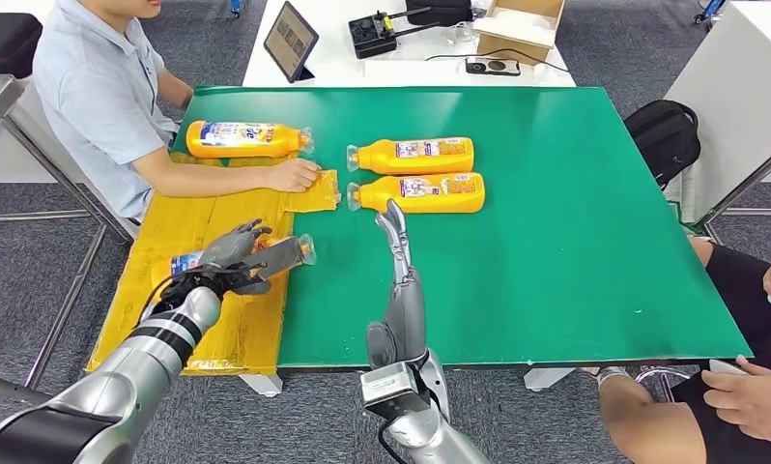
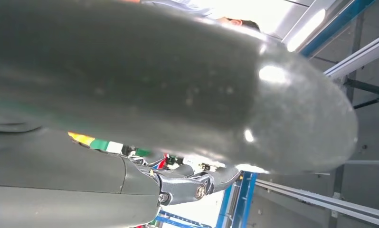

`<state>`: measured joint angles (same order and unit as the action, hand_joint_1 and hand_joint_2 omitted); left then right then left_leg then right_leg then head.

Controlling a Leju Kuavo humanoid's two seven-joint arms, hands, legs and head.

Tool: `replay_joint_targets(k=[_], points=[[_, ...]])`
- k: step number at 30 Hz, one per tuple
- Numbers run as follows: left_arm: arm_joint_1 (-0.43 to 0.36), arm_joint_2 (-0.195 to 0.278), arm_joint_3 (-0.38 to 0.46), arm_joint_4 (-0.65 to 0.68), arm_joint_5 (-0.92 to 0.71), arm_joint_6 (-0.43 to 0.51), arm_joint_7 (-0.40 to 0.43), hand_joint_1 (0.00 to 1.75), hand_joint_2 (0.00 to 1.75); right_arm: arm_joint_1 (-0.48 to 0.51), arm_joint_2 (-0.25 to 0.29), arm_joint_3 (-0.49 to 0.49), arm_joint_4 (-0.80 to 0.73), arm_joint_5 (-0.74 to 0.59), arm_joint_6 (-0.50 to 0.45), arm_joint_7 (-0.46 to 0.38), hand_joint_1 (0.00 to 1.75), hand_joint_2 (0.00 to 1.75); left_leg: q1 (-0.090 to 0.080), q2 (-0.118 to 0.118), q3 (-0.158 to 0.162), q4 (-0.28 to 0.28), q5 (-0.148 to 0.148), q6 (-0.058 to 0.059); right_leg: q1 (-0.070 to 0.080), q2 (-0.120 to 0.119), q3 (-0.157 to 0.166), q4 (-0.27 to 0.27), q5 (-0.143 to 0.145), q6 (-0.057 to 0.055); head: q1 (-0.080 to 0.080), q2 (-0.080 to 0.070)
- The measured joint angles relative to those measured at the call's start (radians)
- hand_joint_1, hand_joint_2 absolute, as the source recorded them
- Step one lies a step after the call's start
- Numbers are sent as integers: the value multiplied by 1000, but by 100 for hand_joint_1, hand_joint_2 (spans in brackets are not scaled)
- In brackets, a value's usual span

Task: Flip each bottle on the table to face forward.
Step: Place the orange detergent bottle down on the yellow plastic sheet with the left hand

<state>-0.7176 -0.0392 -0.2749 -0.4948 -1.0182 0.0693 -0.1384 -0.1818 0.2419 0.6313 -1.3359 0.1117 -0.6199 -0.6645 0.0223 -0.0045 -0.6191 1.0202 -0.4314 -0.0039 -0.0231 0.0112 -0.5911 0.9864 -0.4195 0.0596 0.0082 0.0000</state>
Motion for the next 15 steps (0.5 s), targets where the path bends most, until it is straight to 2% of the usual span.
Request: replay_joint_targets(k=[7, 12, 15], points=[[19, 8, 6, -2, 26, -43, -63, 0, 175, 1, 0, 0, 2, -11, 4, 0, 0, 0, 0, -1, 1, 0, 0, 0, 0, -1, 2, 0, 0, 0, 0, 0], [32, 9, 68, -33, 210, -132, -150, 0, 175, 1, 0, 1, 2, -14, 13, 0, 0, 0, 0, -2, 4, 0, 0, 0, 0, -1, 6, 0, 0, 0, 0, 0], [67, 3, 124, -89, 349, -175, -218, 0, 175, 1, 0, 5, 2, -17, 14, 0, 0, 0, 0, -1, 5, 0, 0, 0, 0, -1, 6, 0, 0, 0, 0, 0]])
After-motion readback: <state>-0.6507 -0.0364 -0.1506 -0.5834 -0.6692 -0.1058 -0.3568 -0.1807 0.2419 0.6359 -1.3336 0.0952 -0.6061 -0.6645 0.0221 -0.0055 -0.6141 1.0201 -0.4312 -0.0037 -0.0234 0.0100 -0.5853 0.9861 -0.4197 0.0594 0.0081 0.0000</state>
